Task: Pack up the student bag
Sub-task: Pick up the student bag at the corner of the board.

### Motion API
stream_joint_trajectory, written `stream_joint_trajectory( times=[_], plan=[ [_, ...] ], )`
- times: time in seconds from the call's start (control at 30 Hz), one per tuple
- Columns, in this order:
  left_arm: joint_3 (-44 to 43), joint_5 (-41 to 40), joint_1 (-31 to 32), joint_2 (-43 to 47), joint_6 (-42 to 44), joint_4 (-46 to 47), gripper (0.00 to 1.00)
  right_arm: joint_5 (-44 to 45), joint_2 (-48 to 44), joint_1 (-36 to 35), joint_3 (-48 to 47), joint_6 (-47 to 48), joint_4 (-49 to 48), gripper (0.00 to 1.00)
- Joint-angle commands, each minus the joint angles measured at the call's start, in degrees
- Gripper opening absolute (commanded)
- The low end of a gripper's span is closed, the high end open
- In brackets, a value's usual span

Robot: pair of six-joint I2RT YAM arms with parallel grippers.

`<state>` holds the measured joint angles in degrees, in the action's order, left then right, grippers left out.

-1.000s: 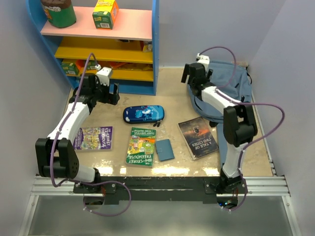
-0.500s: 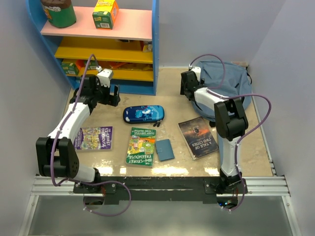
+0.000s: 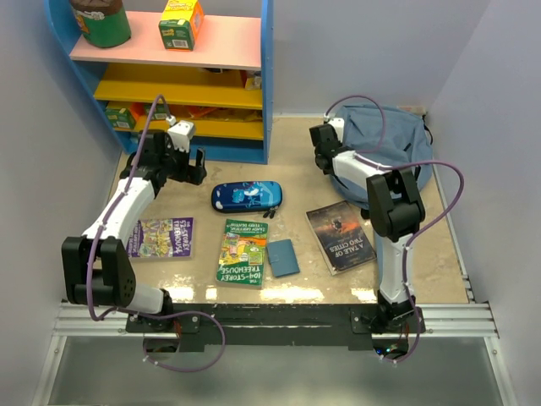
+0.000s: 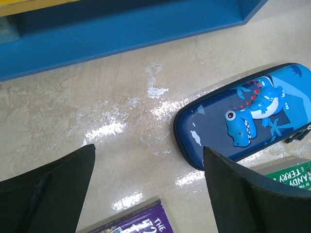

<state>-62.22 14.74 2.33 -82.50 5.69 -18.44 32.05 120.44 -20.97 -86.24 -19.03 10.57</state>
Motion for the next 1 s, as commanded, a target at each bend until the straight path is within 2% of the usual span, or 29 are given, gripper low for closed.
stream_joint_trajectory(
  times=[0.0, 0.17, 0.33, 0.43, 0.67, 0.97],
  plan=[
    [0.5, 0.5, -0.1, 3.0, 1.6, -0.5, 0.94, 3.5, -1.9, 0.3, -3.0, -0.2, 2.9, 0.0],
    [1.4, 0.0, -0.1, 4.3, 2.5, -1.1, 0.9, 8.5, -9.2, 0.3, -5.1, 1.4, 1.0, 0.0],
    [2.4, -0.9, -0.1, 5.0, 3.2, -1.4, 0.91, 13.0, -19.1, -1.3, -7.3, 6.4, -1.2, 0.0],
    [3.2, -1.6, -0.1, 5.3, 3.7, -1.3, 0.92, 17.1, -23.9, -4.5, -7.7, 10.0, -2.3, 0.0],
    [3.8, -2.3, 0.0, 5.9, 4.9, -1.8, 0.93, 28.0, -35.3, -18.6, -0.4, 15.7, -4.9, 0.0],
    [3.3, -4.8, -0.2, 5.9, 4.3, -1.3, 0.95, 38.3, -43.4, -40.0, 5.6, 17.9, 0.5, 0.0]
  ],
)
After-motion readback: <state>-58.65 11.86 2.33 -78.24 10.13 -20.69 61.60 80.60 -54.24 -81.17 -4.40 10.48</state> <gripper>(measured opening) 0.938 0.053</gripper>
